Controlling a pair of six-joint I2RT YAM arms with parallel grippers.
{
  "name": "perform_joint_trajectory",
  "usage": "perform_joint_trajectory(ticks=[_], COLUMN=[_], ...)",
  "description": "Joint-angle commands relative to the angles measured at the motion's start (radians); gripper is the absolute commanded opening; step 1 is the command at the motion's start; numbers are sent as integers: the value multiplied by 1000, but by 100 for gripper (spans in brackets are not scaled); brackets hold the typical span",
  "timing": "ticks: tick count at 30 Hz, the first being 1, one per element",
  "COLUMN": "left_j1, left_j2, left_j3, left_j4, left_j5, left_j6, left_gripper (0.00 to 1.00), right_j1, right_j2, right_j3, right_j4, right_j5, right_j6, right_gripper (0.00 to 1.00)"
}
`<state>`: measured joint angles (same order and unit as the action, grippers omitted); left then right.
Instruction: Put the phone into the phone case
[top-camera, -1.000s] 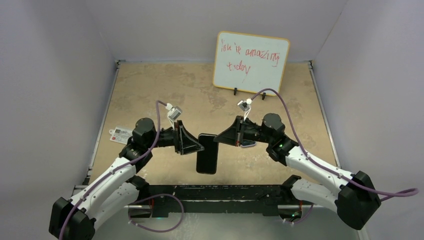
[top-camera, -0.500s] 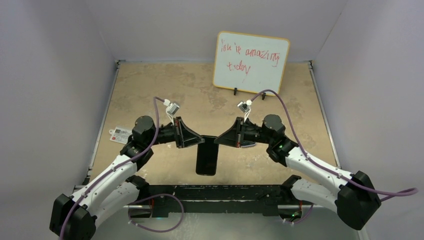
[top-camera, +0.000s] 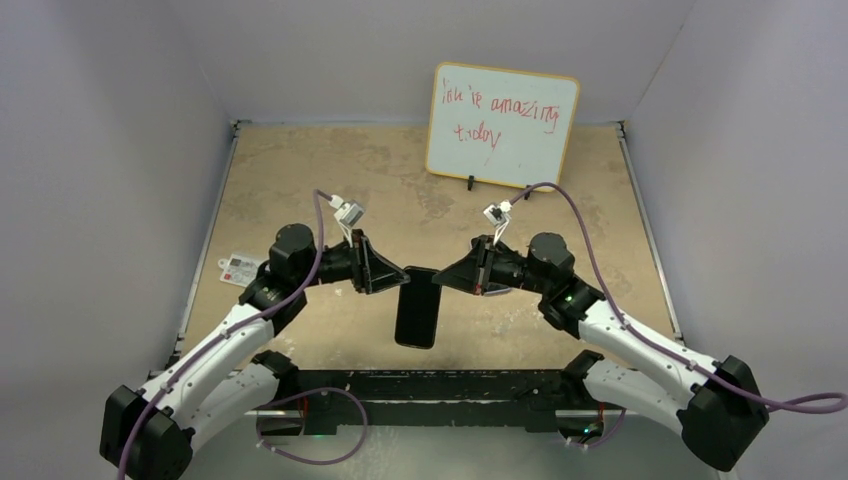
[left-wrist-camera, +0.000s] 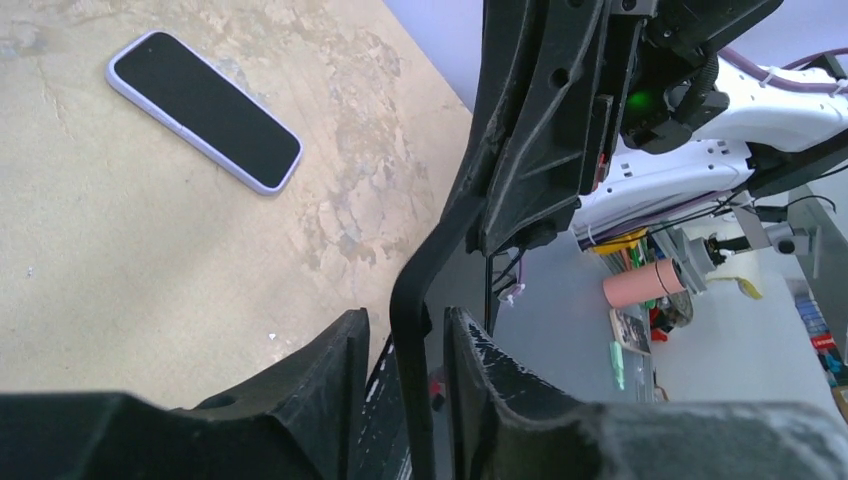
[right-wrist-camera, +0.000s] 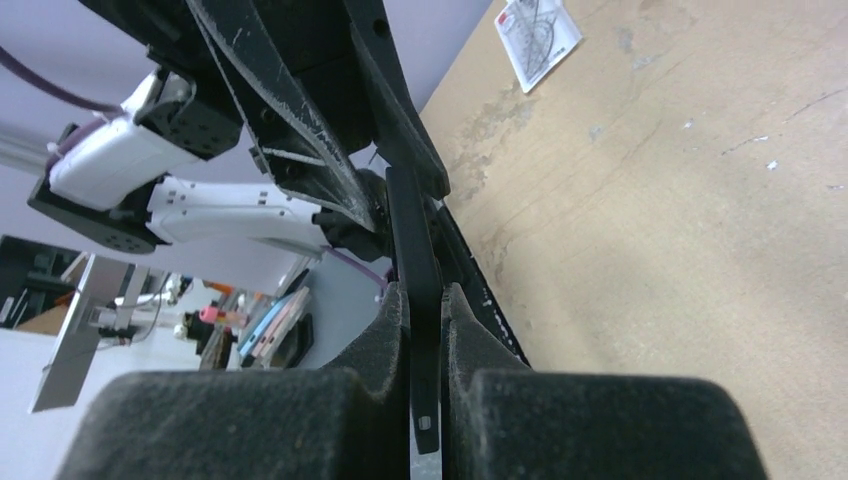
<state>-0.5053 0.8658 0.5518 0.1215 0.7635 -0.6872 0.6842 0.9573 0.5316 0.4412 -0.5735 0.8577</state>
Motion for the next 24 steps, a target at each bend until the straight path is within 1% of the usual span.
perform_joint_trajectory(ticks=[1,6,10,14,17,18,21,22,23,24], left_j1=[5,5,5,5,5,5,6,6,5,5], left_j2=[-38,-31,-11,-1,9,12,15,13,11,8], left_j3=[-43,-123,-157,-180,-201,-203,-205,-205,-206,-207], left_j4=[63,170,236,298,359,364,382,388,396,404], left_j5=[-6,18,48,51,67,73,79,74,64,50], left_j6=[-32,-88,-128,-179,-213,-215,-222,-226,-231,-237], left_gripper=[37,44,45,33,33,29,1,0,0,0], right_j1=[-4,-5,-5,-5,-5,-6,-5,-5,-5,-5], right_j2=[-56,-45,-18,21,49,55,65,67,68,67], right_j3=[33,43,61,73,64,62,59,60,60,59], right_j4=[31,81,90,113,149,159,161,156,146,132], right_j5=[68,85,104,112,110,111,103,98,93,88], right_j6=[60,105,108,102,113,117,115,112,108,100], right_gripper=[0,0,0,0,0,0,0,0,8,18])
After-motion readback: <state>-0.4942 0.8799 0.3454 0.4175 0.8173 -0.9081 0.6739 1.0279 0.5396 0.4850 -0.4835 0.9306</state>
